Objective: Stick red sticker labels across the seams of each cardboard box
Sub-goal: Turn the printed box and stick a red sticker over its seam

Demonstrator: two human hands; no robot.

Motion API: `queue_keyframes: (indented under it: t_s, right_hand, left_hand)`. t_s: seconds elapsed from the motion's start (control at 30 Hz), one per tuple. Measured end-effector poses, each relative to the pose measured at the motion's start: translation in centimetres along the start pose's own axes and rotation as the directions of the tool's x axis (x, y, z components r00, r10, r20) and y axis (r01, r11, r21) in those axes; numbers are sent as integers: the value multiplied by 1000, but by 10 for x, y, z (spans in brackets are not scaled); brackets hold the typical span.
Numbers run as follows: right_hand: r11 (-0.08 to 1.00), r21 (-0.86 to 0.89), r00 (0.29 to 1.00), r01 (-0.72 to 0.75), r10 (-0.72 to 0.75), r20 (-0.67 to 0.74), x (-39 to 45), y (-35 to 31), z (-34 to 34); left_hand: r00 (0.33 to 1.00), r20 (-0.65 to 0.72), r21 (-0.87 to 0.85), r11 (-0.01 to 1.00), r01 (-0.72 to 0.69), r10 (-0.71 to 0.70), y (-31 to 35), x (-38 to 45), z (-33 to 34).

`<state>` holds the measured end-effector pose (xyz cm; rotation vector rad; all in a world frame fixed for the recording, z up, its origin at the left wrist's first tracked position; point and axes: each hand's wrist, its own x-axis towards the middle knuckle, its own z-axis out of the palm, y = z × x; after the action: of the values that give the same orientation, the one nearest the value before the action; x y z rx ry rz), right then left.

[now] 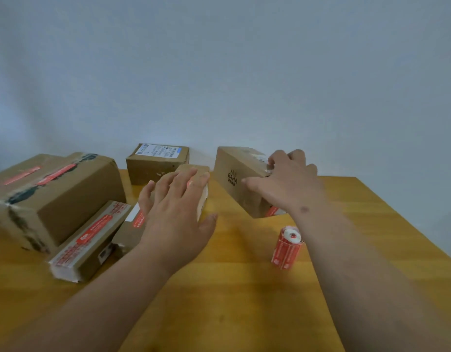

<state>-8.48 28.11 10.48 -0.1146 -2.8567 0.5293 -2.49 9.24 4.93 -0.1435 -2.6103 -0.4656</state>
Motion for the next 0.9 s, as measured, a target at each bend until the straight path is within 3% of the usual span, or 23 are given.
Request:
queue_keyframes:
  t_s: [0.13, 0.23, 0.33, 0.43, 0.57, 0.7, 0.8, 0.9]
  right_hand:
    - [993, 105, 999, 44, -40, -37, -33, -3, -38]
    - [984, 98, 986, 150, -156, 57, -61, -8, -57]
    - [930, 115, 911, 349, -365, 189, -92, -15, -64]
    - [886, 197, 862, 419, -456, 220, -115, -16, -63]
    - [840, 330, 790, 430, -527, 314, -136, -23, -62]
    - [787, 380, 701, 485, -610, 370, -151, -37, -54]
    - [754, 471, 684, 459, -638, 355, -157, -40, -48]
    - [710, 617, 746, 340, -603, 282, -156, -35, -42]
  left_hand:
    - [1000, -11, -19, 999, -29, 29, 13, -17, -24]
    - [991, 2, -29, 991, -132, 132, 24, -32, -40]
    - [962, 26, -31, 963, -269, 270, 27, -51, -51]
    - [942, 61, -19, 944, -329, 330, 26, -69, -60]
    - [923, 321, -309, 945, -109, 212, 17, -77, -71]
    - [794, 578, -501, 850, 163, 188, 5, -85, -80]
    - [802, 579, -542, 805, 241, 150, -1, -95, -78]
    - [889, 456, -419, 892, 172, 43, -5, -101, -68]
